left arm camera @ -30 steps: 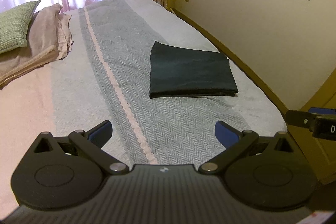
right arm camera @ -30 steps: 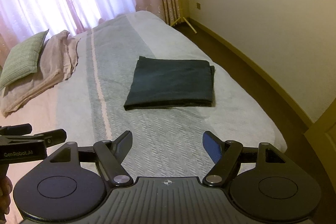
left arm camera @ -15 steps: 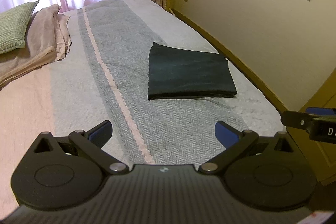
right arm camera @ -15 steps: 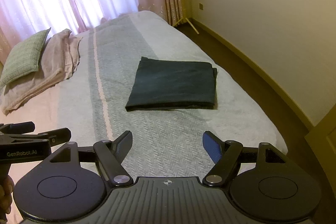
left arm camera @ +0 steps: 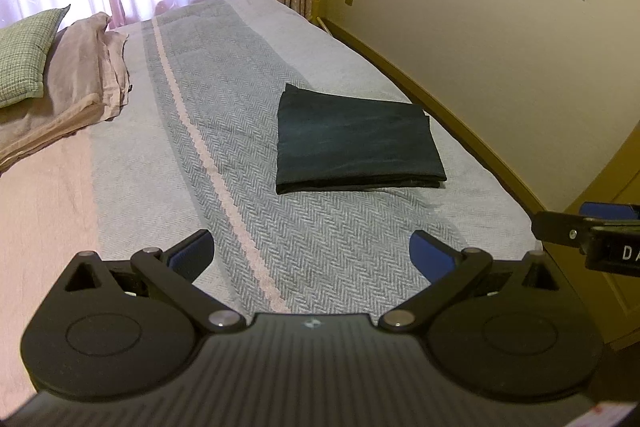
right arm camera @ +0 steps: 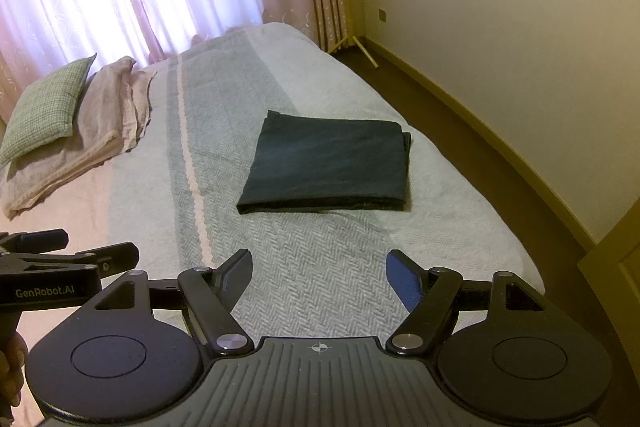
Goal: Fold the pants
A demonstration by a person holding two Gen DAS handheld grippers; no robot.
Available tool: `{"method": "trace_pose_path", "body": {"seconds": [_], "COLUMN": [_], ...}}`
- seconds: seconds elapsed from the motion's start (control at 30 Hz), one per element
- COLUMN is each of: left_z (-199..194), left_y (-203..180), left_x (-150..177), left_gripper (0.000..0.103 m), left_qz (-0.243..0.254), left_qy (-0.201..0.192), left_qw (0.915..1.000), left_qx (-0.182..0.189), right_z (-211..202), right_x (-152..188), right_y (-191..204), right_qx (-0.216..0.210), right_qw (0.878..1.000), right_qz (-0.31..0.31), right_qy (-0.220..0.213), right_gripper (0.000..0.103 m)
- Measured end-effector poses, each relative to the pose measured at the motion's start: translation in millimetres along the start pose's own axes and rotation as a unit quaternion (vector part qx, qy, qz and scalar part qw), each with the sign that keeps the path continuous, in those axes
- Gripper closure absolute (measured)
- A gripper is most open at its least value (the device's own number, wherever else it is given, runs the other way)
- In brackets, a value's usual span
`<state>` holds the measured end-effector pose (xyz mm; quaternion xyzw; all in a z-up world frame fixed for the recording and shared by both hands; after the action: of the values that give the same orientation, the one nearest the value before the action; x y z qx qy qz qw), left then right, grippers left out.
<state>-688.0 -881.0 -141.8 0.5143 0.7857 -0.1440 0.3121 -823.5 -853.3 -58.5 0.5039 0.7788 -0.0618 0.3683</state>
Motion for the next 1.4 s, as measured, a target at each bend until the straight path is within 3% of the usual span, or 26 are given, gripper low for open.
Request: {"method": "trace_pose_path", "body": {"seconds": [0.93, 1.4], "left_z": [2.0, 10.7], "left_y": [-14.7, -38.3], "left_x": [-2.0, -8.9], "left_gripper": [0.001, 0.001], "left_qz": [0.000, -0.005], "left_qy": [0.002, 0.007], "left_qw": [1.0000, 0.9998], "left_qx": [0.000, -0.018], "right_z": [-2.1, 2.5], "right_x": [-5.8, -12.0], "right_y": [-20.4, -41.2], "right_qx": [0.002, -0.013], "right_qw": [1.000, 1.000], "right_qz": [-0.002, -0.008], "right_qy": [0.000, 0.008], "right_gripper": [0.032, 0.032]}}
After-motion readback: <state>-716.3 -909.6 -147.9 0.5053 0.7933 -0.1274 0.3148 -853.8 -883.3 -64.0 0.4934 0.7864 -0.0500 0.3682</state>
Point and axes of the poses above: each gripper's, at about its wrist camera, not at the fingertips, and z roughly the way its jaws point, y to its left, x to its underside, the point moved 6 cm from there along z, roughly the way its jaws point, and after that the axes turned 11 degrees about -x, right-handed, at the moved point
